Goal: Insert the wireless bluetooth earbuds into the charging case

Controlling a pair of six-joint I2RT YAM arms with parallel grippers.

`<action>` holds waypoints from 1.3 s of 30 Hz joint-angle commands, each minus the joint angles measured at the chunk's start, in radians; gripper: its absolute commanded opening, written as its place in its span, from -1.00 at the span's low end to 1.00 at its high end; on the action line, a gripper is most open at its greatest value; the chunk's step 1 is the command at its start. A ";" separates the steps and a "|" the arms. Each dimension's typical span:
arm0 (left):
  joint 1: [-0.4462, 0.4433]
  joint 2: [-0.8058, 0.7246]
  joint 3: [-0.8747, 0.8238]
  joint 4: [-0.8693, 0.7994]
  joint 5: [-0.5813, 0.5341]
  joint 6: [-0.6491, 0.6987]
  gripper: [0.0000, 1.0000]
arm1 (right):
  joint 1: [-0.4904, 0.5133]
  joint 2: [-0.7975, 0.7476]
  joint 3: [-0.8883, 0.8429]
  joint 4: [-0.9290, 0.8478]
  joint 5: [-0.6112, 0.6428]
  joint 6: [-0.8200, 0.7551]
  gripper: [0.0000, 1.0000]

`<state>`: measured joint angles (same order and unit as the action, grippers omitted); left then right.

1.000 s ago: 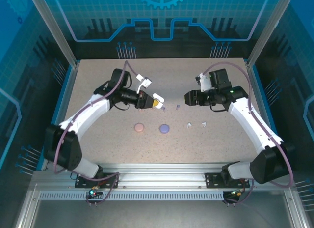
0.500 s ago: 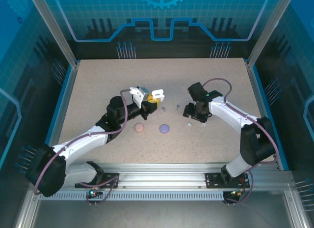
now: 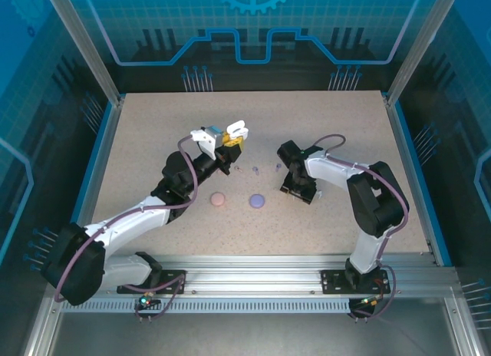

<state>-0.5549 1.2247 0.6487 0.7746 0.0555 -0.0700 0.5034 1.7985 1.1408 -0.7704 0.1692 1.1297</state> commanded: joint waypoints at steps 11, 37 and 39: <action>-0.004 -0.002 0.034 0.007 0.017 0.003 -1.00 | -0.011 0.016 0.006 0.020 0.039 0.043 0.08; -0.006 0.029 0.065 -0.018 0.046 0.000 -1.00 | -0.034 0.022 -0.059 0.118 -0.014 0.015 -0.16; -0.006 0.032 0.067 -0.018 0.047 -0.001 -1.00 | -0.034 0.020 -0.060 0.119 -0.019 0.016 -0.17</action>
<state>-0.5549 1.2449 0.6785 0.7387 0.0834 -0.0727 0.4767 1.8011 1.0981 -0.6727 0.1730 1.1446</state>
